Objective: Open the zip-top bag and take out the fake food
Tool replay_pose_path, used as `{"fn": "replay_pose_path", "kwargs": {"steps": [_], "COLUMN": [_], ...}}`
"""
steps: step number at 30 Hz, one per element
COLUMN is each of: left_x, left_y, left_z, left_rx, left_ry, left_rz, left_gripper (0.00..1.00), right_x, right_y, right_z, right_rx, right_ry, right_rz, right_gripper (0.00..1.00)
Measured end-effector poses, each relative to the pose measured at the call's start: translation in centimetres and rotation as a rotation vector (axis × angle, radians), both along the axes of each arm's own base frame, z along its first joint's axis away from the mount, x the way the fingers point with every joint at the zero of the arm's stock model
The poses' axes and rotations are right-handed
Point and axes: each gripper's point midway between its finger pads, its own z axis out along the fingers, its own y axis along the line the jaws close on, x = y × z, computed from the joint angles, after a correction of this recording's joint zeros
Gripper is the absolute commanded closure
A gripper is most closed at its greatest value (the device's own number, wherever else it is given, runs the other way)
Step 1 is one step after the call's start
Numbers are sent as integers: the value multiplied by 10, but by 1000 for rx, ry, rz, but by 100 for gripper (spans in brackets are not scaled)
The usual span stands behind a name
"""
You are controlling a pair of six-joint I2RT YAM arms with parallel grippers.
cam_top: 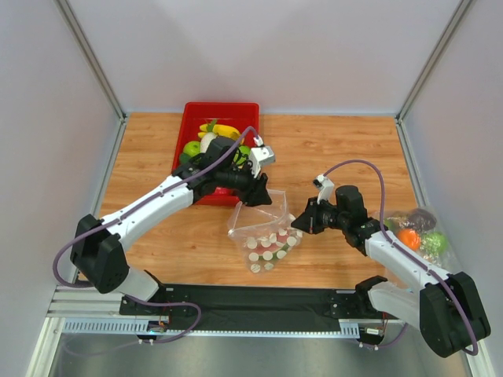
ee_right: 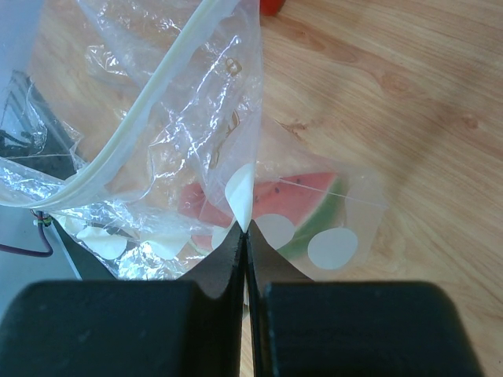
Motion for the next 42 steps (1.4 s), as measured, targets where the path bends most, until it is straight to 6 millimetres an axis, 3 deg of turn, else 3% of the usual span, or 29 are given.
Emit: {"fn": "replay_pose_path", "kwargs": {"steps": [7,20,27,35,39,40,42], "left_x": [-25,-57,-74,-87,-83,-80,-75], "left_y": [-15,-8,-25,-47,-48,-47,-45], "left_z": [-29,-102,-138,-146,-151,-153,-158], "left_rx": [48,179,238,199,198,206,221], "left_ry": [74,228,277,292,293,288,280], "left_rz": [-80,-109,-148,-158,-115,-97,-61], "left_gripper": [55,55,55,57,59,59,59], "right_x": [0,1,1,4,4,4,6], "right_y": [0,-1,-2,-4,-11,-15,-22], "right_z": [0,0,0,1,2,5,12], "right_rx": [-2,-7,-9,-19,-46,-57,-80], "right_ry": [1,3,4,-7,-9,-10,-17], "right_rz": [-2,-8,-10,-30,-72,-91,-134], "right_gripper": [100,100,100,99,82,64,49]}}
